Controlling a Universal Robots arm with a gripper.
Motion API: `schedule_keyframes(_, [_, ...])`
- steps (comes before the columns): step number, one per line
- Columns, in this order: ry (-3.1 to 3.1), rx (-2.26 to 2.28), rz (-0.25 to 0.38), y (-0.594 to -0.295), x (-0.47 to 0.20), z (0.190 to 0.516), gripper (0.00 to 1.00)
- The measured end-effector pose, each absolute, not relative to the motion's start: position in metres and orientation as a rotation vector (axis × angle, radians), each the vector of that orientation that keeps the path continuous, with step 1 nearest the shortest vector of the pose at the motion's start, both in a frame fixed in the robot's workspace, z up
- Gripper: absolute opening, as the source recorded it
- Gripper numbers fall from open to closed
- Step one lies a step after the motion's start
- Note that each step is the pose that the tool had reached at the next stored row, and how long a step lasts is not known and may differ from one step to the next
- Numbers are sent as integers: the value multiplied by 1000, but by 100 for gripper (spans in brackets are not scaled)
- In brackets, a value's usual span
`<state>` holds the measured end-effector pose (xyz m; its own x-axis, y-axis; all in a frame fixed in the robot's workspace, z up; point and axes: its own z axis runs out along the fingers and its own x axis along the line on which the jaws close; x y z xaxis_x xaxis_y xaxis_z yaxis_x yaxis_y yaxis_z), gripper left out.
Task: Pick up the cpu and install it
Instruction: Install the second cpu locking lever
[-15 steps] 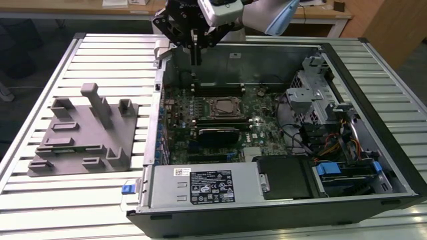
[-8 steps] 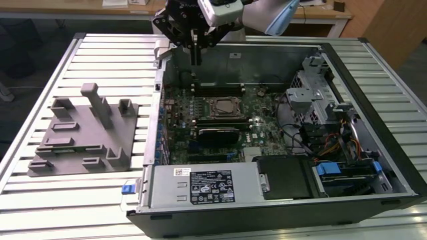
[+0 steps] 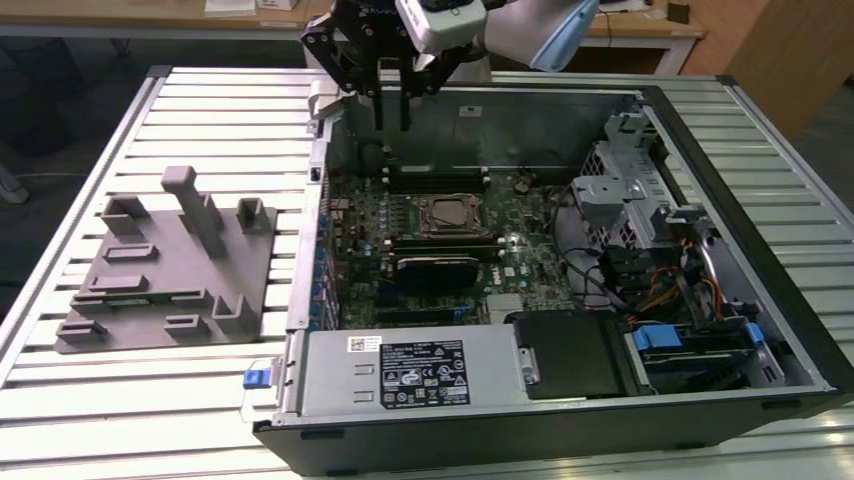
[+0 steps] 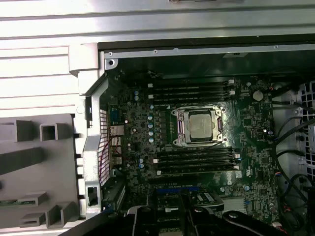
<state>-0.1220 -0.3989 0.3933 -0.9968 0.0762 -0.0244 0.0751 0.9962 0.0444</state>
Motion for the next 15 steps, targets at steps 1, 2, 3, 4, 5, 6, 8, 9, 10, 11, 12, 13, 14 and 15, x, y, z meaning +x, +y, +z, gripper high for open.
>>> schedule_keyframes(1, [3112, 118, 68, -399, -122, 393, 31])
schedule_keyframes(2, [3112, 118, 68, -399, -122, 393, 32])
schedule_keyframes(3, [3112, 118, 68, -399, -122, 393, 32])
schedule_keyframes(4, [3112, 118, 68, -399, -122, 393, 38])
schedule_keyframes(5, [3112, 118, 68, -399, -122, 393, 38])
schedule_keyframes(6, [3113, 118, 68, -399, -122, 393, 38])
schedule_keyframes(8, [3113, 118, 68, -399, -122, 393, 37])
schedule_keyframes(9, [3113, 118, 68, -399, -122, 393, 37])
schedule_keyframes(10, [3112, 118, 68, -399, -122, 393, 31])
schedule_keyframes(11, [3112, 118, 68, -399, -122, 393, 24])
schedule_keyframes(12, [3112, 118, 68, -399, -121, 393, 24])
schedule_keyframes(13, [3113, 118, 67, -399, -119, 393, 19])
schedule_keyframes(14, [3113, 118, 67, -399, -116, 392, 13])
schedule_keyframes(15, [3113, 118, 67, -399, -112, 391, 13])
